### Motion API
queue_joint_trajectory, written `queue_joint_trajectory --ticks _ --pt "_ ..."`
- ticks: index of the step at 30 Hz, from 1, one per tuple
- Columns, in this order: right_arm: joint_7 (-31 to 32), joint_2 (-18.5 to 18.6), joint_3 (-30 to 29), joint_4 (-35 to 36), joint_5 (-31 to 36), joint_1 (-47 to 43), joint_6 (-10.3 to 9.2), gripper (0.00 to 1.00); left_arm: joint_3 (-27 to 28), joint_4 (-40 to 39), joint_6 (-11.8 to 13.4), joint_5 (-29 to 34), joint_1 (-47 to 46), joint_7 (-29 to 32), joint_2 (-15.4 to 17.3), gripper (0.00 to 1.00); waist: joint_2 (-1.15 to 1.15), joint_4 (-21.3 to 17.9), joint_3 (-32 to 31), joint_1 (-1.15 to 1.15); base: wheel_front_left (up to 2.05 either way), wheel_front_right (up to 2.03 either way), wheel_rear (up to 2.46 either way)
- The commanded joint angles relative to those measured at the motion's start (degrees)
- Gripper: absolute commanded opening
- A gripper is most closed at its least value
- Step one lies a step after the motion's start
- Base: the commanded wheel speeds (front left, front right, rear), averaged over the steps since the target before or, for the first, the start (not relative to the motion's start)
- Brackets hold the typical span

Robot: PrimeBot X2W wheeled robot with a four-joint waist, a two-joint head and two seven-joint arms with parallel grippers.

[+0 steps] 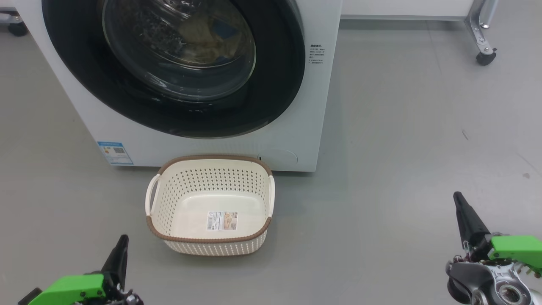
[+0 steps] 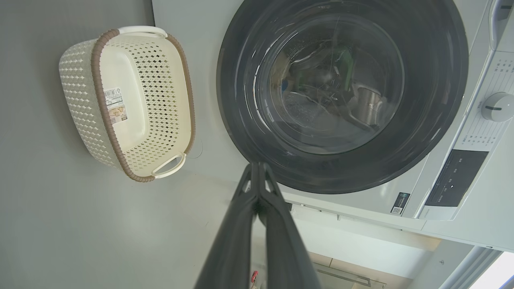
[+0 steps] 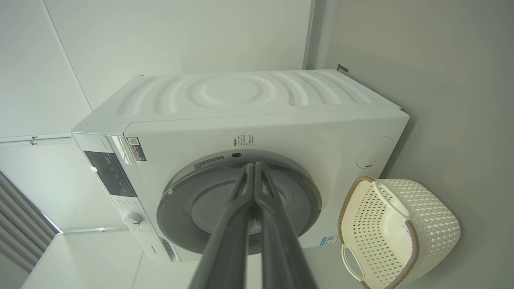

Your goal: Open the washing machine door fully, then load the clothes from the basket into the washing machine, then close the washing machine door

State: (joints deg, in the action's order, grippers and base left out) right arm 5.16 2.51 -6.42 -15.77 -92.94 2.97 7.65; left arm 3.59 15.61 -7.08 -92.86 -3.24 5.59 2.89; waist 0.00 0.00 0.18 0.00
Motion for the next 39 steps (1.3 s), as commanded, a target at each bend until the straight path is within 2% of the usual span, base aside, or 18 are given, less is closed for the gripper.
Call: queue_joint_trajectory --ticks 1,39 --pt "0.6 1.1 0.9 1.8 0.0 3.1 -0.16 0.0 2.2 -1.6 -0.4 0.1 -2.9 0.3 0.5 0.0 0.0 0.0 0.0 0.0 0.0 0.0 0.0" --pt "0.9 0.8 0.4 1.8 0.3 3.2 -0.16 0.0 2.5 -1.6 -0.4 0.4 -2.9 0.6 0.3 0.0 0.0 0.0 0.0 0.0 0.0 0.0 0.0"
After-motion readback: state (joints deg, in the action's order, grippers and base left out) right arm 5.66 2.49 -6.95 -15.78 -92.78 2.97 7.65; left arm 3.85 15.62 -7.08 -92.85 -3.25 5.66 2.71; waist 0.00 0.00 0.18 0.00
